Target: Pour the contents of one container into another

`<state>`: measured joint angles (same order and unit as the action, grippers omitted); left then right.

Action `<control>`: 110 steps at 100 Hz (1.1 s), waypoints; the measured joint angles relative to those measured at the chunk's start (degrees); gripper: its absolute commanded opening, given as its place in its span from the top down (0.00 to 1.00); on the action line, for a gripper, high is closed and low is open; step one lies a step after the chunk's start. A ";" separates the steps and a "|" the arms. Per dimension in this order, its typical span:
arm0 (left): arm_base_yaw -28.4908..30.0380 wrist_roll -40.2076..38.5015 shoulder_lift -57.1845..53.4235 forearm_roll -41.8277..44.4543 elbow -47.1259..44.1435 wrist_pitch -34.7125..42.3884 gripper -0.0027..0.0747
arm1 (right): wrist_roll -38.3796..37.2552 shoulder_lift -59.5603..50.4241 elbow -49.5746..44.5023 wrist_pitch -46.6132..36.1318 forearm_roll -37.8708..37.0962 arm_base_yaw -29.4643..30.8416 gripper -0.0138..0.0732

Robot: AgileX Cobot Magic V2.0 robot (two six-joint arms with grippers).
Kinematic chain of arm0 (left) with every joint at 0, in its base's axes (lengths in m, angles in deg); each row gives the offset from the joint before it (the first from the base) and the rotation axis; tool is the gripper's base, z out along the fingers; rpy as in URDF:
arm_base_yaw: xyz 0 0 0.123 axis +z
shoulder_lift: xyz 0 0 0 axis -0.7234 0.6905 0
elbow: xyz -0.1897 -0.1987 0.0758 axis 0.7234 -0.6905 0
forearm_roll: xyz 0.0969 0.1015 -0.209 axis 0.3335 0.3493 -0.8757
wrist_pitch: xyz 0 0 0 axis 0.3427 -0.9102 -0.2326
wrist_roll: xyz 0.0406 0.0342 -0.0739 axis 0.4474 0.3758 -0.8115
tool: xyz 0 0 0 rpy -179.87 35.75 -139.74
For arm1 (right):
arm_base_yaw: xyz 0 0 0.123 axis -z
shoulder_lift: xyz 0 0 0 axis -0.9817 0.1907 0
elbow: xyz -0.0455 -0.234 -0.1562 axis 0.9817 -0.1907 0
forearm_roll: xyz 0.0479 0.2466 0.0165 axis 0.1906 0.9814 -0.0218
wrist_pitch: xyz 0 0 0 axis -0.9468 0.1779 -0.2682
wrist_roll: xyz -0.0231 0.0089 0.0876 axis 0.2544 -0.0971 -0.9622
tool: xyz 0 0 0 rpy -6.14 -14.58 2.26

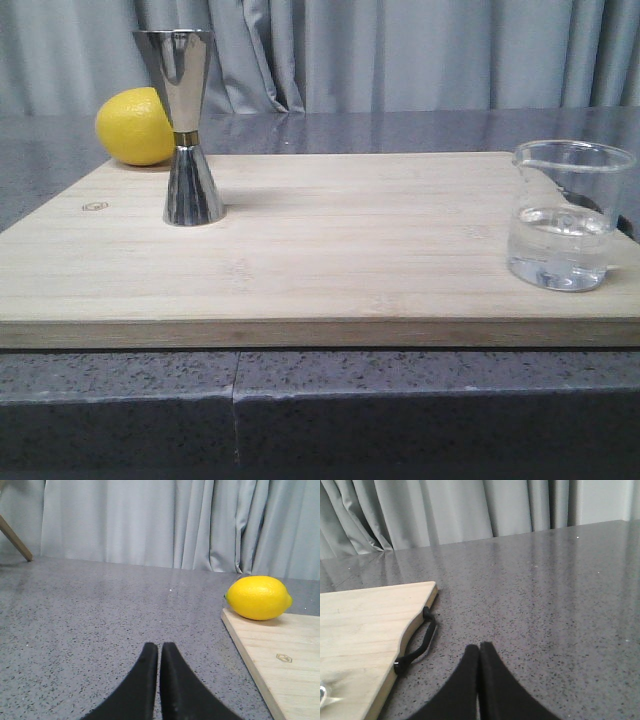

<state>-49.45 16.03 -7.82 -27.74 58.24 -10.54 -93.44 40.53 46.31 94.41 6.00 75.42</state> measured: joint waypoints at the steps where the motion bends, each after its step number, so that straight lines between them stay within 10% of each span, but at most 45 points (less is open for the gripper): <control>1: 0.00 0.00 0.00 0.00 0.00 0.00 0.99 | 0.00 0.00 0.00 0.00 0.00 0.00 0.93; 86: 0.00 -5.97 0.00 -2.96 0.00 7.68 0.99 | -2.59 0.00 0.12 -6.65 0.00 0.00 0.93; 110: -2.27 -8.63 0.74 -3.40 5.79 -1.83 0.99 | -3.63 2.90 7.35 1.88 -0.22 -2.21 0.93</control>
<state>-51.72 7.40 -7.08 -31.13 64.03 -12.37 -97.07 43.43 53.66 96.28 5.78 73.22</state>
